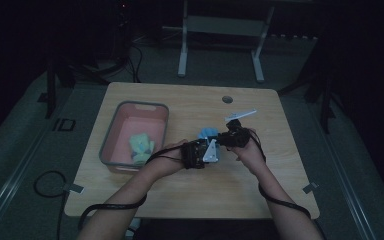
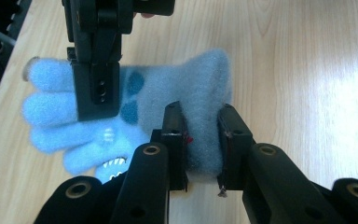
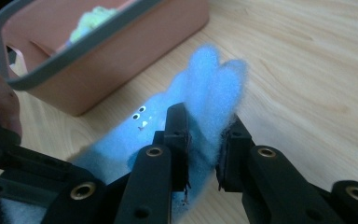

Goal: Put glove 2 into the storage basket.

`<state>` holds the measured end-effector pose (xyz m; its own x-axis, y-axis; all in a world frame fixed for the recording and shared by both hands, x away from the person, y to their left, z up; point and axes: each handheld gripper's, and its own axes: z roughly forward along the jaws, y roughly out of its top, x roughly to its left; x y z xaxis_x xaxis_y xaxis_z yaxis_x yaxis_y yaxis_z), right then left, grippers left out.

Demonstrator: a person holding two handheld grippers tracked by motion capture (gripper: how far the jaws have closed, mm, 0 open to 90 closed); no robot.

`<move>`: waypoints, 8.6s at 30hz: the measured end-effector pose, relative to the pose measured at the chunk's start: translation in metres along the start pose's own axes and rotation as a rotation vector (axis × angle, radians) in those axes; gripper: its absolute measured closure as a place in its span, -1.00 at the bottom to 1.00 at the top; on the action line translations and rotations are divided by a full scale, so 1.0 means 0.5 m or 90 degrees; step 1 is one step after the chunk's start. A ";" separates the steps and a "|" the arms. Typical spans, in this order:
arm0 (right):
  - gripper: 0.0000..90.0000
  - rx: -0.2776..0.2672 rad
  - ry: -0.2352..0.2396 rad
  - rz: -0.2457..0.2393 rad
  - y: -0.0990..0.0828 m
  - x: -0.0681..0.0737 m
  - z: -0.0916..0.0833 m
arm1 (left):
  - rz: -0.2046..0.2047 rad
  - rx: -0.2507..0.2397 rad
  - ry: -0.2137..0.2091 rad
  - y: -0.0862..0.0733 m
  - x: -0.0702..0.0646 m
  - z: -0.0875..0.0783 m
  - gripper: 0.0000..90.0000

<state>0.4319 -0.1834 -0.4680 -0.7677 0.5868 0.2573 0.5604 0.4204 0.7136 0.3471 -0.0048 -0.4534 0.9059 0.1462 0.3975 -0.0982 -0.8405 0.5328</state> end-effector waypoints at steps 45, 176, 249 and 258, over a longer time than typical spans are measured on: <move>0.71 -0.001 0.080 -0.076 0.211 0.178 0.177 | -0.035 0.079 0.064 -0.189 0.056 -0.213 0.69; -0.63 0.004 0.047 -0.093 -0.015 0.036 0.070 | -0.219 -0.097 -0.094 -0.109 -0.020 -0.032 -0.96; -0.68 -0.017 -0.056 -0.068 -0.196 -0.005 0.051 | -0.217 -0.086 -0.151 -0.112 -0.101 0.119 -0.96; -0.67 -0.015 -0.066 -0.068 -0.204 -0.009 0.045 | -0.217 -0.087 -0.149 -0.116 -0.102 0.120 -0.96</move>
<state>0.3849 -0.2134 -0.5566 -0.7862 0.6079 0.1113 0.4687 0.4692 0.7484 0.3311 0.0050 -0.5494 0.9633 0.2683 0.0104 0.1832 -0.6852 0.7049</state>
